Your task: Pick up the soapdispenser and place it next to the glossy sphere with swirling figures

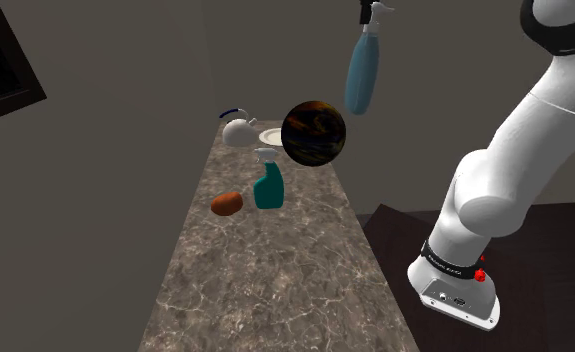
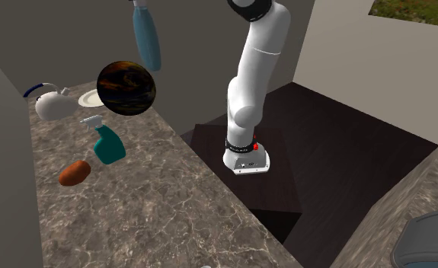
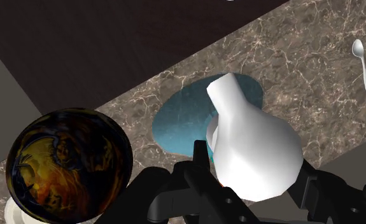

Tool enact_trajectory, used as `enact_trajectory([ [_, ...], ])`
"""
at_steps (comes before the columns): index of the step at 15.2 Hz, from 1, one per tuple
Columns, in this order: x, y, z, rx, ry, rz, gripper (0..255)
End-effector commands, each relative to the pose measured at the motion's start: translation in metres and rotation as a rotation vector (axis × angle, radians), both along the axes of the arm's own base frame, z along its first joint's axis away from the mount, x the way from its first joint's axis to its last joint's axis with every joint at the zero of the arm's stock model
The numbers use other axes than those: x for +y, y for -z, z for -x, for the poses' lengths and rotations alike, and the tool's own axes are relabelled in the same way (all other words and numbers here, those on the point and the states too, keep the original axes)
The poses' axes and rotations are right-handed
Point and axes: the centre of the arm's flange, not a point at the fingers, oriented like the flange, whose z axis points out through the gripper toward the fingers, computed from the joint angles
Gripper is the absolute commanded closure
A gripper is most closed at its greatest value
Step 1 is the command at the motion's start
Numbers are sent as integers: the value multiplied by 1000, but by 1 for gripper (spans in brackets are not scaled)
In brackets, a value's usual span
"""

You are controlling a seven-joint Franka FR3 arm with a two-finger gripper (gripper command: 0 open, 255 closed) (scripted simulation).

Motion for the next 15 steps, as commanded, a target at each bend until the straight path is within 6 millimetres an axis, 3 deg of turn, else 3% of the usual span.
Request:
enact_trajectory([
  [1, -23, 0, -18, 0, -2, 2, 255],
  [6, -75, 0, -58, 0, -2, 2, 255],
  [15, -75, 48, -58, 0, -2, 2, 255],
])
